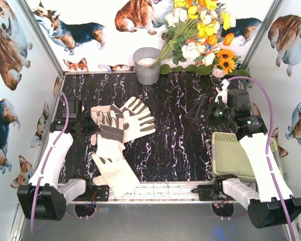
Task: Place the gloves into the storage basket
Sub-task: Pick up the glove.
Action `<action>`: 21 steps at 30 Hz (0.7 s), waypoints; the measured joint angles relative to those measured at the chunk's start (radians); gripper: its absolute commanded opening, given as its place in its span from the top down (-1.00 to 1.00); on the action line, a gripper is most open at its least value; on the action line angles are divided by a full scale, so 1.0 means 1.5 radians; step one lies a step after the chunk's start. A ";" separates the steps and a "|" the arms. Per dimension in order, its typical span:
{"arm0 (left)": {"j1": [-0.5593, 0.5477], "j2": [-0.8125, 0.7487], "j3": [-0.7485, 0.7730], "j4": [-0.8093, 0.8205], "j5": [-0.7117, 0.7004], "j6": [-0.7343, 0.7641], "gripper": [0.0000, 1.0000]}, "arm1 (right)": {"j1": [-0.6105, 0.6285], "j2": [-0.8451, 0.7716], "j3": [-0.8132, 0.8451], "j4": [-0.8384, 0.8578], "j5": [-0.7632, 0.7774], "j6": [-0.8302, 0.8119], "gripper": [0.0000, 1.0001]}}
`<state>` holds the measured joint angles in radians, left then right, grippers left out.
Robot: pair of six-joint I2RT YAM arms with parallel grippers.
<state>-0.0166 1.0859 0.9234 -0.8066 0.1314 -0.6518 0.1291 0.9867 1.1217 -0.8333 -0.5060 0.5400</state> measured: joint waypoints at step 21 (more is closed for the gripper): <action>-0.343 0.133 0.315 0.282 0.162 -0.226 0.99 | 0.032 0.057 -0.066 0.320 -0.216 0.328 -0.99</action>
<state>-0.5308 1.2858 1.3952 -0.3840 0.3748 -0.9901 0.1768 1.0718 1.0229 -0.3534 -0.8307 1.0313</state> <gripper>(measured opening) 0.016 0.995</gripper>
